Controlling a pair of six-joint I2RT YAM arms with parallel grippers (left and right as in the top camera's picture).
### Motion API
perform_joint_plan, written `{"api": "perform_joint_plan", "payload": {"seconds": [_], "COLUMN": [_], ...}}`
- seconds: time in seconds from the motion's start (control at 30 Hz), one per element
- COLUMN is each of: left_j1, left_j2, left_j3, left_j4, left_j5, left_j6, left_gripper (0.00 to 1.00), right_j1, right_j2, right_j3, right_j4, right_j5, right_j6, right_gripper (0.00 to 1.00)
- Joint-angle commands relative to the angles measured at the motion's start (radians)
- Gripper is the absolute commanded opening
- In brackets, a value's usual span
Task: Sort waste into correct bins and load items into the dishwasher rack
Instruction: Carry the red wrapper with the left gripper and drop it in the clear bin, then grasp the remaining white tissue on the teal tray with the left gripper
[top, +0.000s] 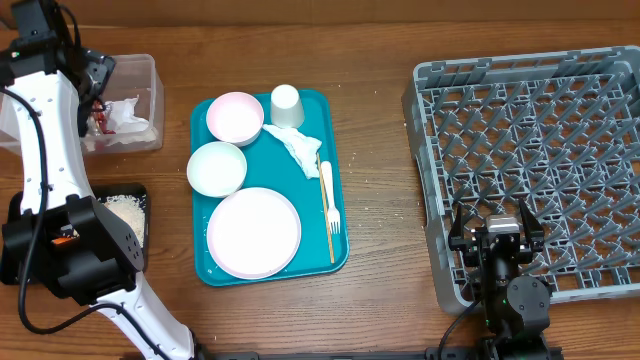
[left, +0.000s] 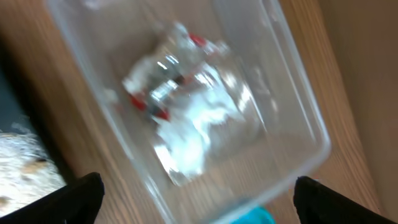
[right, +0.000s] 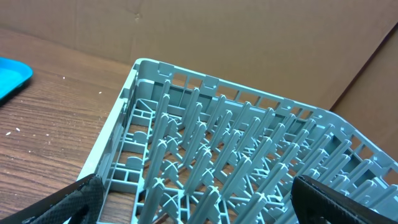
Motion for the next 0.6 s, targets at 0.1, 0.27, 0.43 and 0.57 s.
{"api": "perform_joint_plan", "payload": {"seconds": [0.1,0.27,0.43,0.57], "left_j1": [-0.065,-0.233,-0.451,-0.600], "left_j2": [-0.039,-0.038,-0.023,-0.009], "left_j3": [0.024,0.022,0.015,-0.005], "left_j4": [-0.028,-0.150,-0.211,-0.207], "left_j5": [0.582,0.558,0.385,0.274], "left_j6": [0.194,0.232,0.138,-0.046], "left_gripper": [1.00,1.00,1.00,1.00], "right_j1": [-0.003,-0.003,-0.003,-0.003], "right_j2": [0.000,0.000,0.000,0.000], "right_j3": [-0.010,-0.010,-0.010,-0.010], "right_j4": [0.006,0.006,0.006,0.006], "right_j5": [0.006,0.006,0.006,0.006], "right_j6": [0.000,0.000,0.000,0.000], "right_gripper": [1.00,1.00,1.00,1.00]}}
